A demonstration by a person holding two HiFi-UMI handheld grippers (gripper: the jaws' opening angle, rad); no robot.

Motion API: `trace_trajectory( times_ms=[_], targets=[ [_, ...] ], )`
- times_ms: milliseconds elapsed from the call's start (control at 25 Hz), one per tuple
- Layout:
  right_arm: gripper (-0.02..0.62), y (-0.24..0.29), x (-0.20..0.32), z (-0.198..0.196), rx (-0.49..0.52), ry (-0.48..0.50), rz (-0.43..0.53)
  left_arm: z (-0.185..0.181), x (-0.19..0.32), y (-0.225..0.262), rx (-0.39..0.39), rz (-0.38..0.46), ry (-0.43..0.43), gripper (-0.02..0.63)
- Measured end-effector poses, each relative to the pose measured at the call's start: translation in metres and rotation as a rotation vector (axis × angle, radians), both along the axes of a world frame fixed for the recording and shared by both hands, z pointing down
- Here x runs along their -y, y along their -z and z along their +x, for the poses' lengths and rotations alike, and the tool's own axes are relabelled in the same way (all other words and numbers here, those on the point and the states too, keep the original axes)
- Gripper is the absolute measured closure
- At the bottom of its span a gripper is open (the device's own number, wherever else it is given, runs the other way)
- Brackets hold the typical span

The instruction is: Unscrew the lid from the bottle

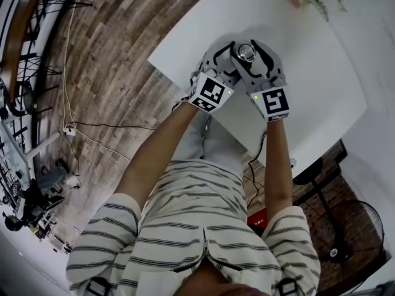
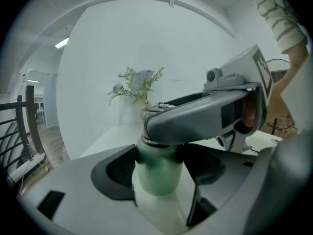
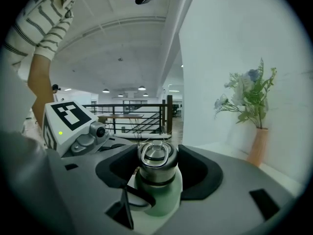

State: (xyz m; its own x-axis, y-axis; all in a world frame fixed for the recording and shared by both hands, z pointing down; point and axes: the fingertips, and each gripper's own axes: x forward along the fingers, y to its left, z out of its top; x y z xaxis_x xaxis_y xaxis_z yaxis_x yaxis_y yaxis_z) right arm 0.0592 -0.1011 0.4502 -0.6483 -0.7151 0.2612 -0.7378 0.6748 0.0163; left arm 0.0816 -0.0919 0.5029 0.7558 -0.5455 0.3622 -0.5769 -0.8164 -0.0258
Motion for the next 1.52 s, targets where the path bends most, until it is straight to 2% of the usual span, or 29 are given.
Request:
trace_trajectory(
  times_ms=[200, 320, 440, 600, 760, 840, 1000, 1240, 1400, 1520],
  targets=[
    [0.328, 0.009, -0.004, -0.002, 0.052, 0.197, 0.006, 0.001, -0.001, 0.002, 0.001, 0.001, -0.002, 0.298],
    [0.327, 0.012, -0.007, -0.002, 0.05, 0.296, 0.002, 0.001, -0.001, 0.004, 0.001, 0.001, -0.003, 0.298],
    [0.328, 0.013, -0.007, -0.002, 0.039, 0.343, 0.002, 0.0, 0.0, 0.002, 0.0, -0.001, -0.005, 0.298],
    [0.327, 0.013, -0.008, -0.003, 0.022, 0.347, 0.015, -0.001, 0.001, 0.0, 0.001, -0.006, -0.006, 0.298],
    [0.327, 0.015, -0.008, -0.002, 0.036, 0.283, 0.007, -0.002, 0.001, -0.001, 0.012, -0.02, 0.0, 0.296],
    [0.327, 0.02, -0.006, 0.0, 0.079, 0.23, 0.011, -0.004, 0.003, -0.003, 0.003, -0.041, 0.01, 0.293],
    [0.327, 0.02, -0.014, 0.019, 0.088, 0.088, -0.037, -0.001, 0.0, -0.001, -0.035, -0.065, 0.022, 0.275],
    [0.327, 0.03, -0.016, 0.033, 0.141, -0.111, -0.049, -0.012, -0.006, 0.011, -0.042, -0.042, 0.029, 0.271],
    [0.327, 0.042, -0.024, 0.041, 0.148, -0.205, -0.038, -0.025, -0.017, 0.027, -0.062, -0.036, 0.076, 0.306],
    [0.327, 0.053, -0.03, 0.046, 0.141, -0.251, -0.019, -0.035, -0.021, 0.045, -0.079, -0.018, 0.123, 0.356]
  ],
)
